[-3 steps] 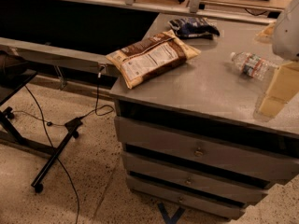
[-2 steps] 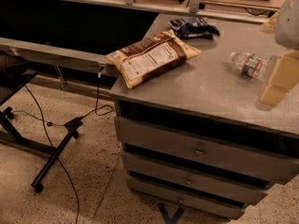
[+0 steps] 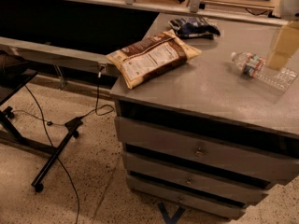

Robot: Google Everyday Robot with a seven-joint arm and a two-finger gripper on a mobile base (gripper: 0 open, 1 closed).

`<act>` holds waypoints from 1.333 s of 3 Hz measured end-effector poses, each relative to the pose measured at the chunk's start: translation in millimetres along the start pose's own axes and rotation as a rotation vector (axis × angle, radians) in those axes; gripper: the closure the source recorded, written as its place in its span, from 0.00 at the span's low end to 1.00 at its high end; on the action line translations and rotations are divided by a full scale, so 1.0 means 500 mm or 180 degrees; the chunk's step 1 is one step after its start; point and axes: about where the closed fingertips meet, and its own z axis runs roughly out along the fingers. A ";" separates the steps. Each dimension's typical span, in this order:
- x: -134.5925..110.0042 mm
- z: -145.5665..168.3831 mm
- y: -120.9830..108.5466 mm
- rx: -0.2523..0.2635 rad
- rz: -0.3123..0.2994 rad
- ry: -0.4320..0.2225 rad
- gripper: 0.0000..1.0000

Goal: Pick water bottle

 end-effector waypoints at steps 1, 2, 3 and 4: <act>0.045 0.061 -0.102 0.0083 0.0275 0.0078 0.00; 0.095 0.151 -0.173 0.0125 0.0540 0.0150 0.00; 0.095 0.151 -0.174 0.0129 0.0539 0.0148 0.00; 0.087 0.194 -0.168 -0.0018 0.0584 0.0077 0.00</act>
Offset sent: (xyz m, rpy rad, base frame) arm 0.0959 -0.1204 -0.0705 -0.0008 0.0413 -0.2745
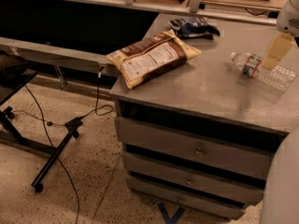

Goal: Pick water bottle

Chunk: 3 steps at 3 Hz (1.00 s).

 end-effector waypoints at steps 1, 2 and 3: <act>0.000 0.069 0.000 -0.0191 0.0174 -0.0077 0.00; -0.008 0.134 0.006 -0.0382 0.0340 -0.0165 0.00; -0.015 0.148 0.001 -0.0372 0.0347 -0.0192 0.16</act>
Offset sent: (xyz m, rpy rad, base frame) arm 0.0275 0.0046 -0.0919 0.2293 0.1436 -0.1144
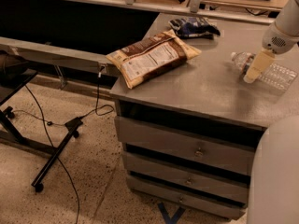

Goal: Pick water bottle

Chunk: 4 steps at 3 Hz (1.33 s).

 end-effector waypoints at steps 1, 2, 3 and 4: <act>-0.005 0.008 -0.005 0.0021 -0.0003 -0.0019 0.39; -0.010 0.018 -0.010 0.0037 -0.0006 -0.0035 0.70; -0.026 0.010 0.005 -0.0031 -0.0090 -0.0081 0.93; -0.064 -0.048 0.041 -0.0073 -0.0303 -0.0187 1.00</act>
Offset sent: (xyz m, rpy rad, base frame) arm 0.0047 0.0007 -0.0031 0.0002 -0.0092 0.0004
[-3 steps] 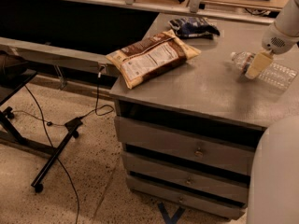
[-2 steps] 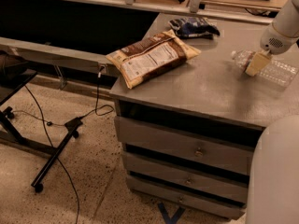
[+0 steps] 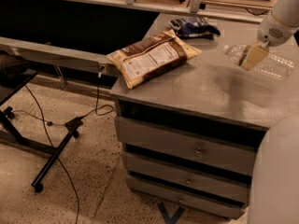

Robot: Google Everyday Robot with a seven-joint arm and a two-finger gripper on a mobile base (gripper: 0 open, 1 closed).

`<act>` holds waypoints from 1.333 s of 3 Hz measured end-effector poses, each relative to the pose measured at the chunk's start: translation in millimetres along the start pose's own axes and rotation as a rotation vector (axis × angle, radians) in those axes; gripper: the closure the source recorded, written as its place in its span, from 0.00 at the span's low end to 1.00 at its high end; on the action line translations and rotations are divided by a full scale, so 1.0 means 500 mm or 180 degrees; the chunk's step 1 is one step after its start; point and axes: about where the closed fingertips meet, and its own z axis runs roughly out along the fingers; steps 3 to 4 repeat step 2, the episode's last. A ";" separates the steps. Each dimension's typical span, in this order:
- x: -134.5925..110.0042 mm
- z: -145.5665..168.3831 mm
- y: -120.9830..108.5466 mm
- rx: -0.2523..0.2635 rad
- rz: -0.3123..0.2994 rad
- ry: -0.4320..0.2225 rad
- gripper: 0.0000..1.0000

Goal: Pick water bottle

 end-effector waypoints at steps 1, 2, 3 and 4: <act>-0.059 -0.082 0.039 0.0076 -0.0276 -0.0233 1.00; -0.059 -0.082 0.039 0.0076 -0.0276 -0.0233 1.00; -0.059 -0.082 0.039 0.0076 -0.0276 -0.0233 1.00; -0.059 -0.082 0.039 0.0076 -0.0276 -0.0233 1.00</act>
Offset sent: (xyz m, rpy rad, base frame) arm -0.0155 0.0254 0.0397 0.0227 -0.0489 0.0821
